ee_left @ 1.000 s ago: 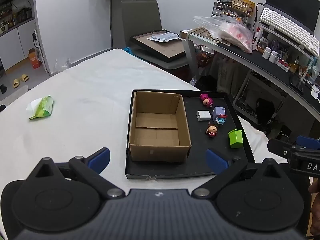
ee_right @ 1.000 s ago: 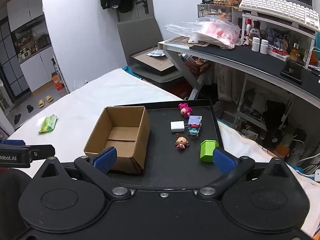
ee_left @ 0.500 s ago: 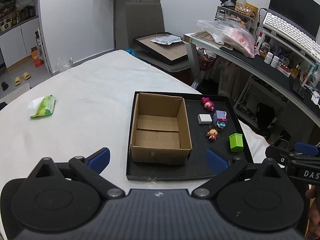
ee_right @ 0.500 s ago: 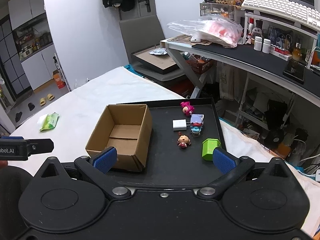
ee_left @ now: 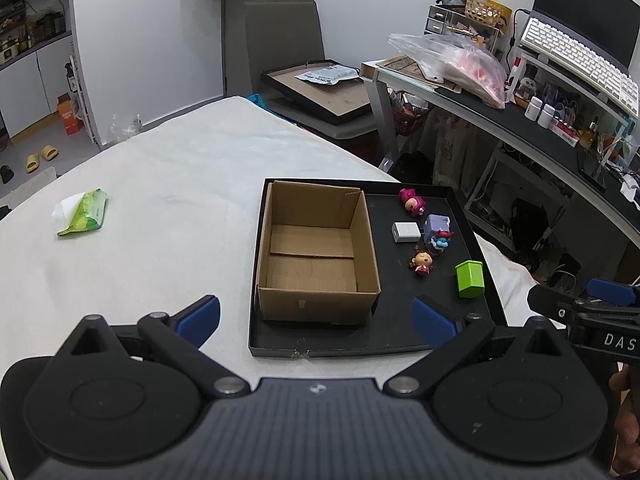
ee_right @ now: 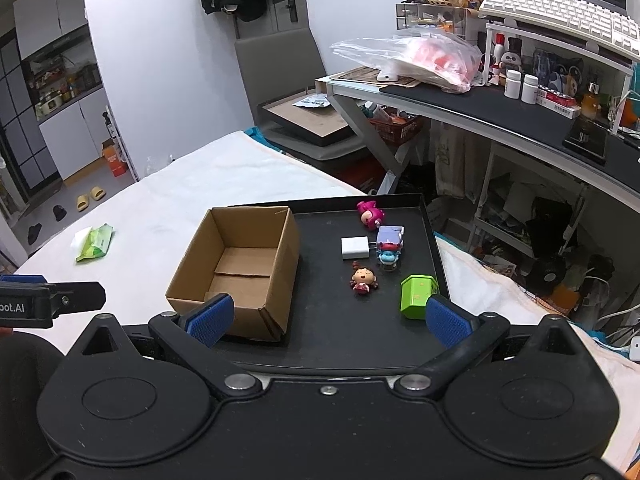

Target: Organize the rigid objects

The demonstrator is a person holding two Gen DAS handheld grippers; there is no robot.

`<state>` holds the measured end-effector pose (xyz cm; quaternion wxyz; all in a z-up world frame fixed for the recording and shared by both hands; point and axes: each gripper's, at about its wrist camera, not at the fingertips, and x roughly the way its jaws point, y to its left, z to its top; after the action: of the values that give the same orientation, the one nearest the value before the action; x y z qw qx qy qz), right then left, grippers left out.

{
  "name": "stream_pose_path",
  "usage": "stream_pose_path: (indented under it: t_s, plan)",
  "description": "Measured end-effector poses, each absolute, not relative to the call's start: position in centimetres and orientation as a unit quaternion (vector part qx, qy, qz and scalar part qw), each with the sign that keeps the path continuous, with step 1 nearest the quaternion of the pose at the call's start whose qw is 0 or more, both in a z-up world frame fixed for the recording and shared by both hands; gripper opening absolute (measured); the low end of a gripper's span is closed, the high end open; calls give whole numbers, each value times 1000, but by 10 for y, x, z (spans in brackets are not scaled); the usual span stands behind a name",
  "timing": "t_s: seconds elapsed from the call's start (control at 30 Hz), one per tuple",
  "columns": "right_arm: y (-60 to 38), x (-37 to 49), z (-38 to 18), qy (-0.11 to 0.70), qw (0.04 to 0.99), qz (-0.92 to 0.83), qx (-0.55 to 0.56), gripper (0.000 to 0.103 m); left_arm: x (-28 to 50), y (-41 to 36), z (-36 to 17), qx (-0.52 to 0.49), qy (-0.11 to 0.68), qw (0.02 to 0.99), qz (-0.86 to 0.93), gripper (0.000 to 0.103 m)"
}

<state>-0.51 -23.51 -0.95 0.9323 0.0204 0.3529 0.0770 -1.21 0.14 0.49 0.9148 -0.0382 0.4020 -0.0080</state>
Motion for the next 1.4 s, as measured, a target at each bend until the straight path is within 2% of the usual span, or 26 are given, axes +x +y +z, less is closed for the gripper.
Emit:
stream_pose_path:
  t_s: [1.4]
  plan:
    - [-242,9,-27,365,928,63,36,103,9,-1,-14,-35,418,908,-11,101]
